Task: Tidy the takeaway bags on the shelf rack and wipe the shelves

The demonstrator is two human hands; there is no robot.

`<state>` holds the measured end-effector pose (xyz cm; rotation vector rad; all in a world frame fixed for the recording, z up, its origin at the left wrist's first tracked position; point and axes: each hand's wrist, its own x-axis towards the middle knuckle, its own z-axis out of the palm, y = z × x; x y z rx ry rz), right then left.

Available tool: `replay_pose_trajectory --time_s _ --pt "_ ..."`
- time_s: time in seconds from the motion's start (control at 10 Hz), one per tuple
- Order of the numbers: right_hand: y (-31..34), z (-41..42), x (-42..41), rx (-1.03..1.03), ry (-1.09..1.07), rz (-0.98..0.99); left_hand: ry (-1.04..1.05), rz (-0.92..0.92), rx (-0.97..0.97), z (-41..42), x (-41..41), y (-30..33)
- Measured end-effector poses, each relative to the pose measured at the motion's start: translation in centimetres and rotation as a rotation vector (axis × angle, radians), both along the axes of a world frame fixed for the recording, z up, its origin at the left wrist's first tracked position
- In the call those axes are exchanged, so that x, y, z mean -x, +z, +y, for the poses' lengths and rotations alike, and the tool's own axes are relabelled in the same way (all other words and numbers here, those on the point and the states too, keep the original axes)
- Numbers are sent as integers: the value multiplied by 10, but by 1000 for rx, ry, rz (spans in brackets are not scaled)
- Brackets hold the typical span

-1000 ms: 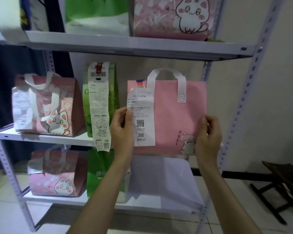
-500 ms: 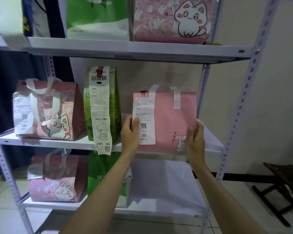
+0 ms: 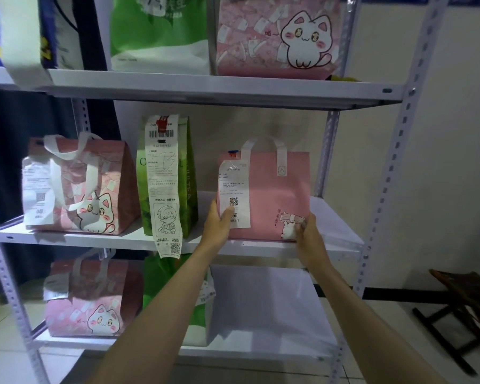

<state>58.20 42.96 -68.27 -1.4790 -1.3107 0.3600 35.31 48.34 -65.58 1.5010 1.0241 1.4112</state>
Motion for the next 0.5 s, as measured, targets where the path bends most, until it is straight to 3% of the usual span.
replay_pose_trajectory --time_s 0.3,0.5 --pt "-1 5 -3 7 -56 10 36 -16 1 -4 -1 -7" --pt "-16 -40 12 -230 -179 3 284 47 -129 -45 16 -30"
